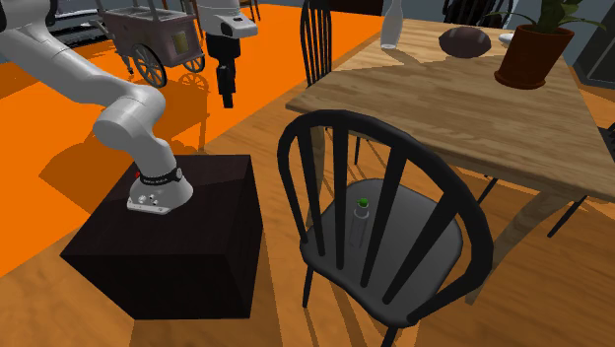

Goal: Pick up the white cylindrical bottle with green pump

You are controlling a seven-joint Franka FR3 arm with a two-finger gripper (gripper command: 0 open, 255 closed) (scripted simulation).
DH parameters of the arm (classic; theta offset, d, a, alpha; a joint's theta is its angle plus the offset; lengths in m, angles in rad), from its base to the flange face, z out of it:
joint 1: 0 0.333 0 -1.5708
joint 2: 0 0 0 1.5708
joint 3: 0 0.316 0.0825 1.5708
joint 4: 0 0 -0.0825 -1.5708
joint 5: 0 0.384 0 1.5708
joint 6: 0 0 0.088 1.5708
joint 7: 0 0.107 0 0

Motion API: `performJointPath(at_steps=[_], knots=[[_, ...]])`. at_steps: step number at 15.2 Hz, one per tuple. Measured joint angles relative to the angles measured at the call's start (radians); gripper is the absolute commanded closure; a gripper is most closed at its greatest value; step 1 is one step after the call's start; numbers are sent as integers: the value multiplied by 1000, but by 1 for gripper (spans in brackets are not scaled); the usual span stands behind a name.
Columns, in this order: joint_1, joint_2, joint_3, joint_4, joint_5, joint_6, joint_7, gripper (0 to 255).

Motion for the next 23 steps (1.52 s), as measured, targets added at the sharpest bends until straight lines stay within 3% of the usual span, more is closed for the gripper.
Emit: performJointPath(at_steps=[4,12,23], knots=[[-4,68,-33,13,-15,56,-41,0],[-4,343,-139,118,-25,232,-192,0],[-11,787,-233,406,82,374,-425,0]])
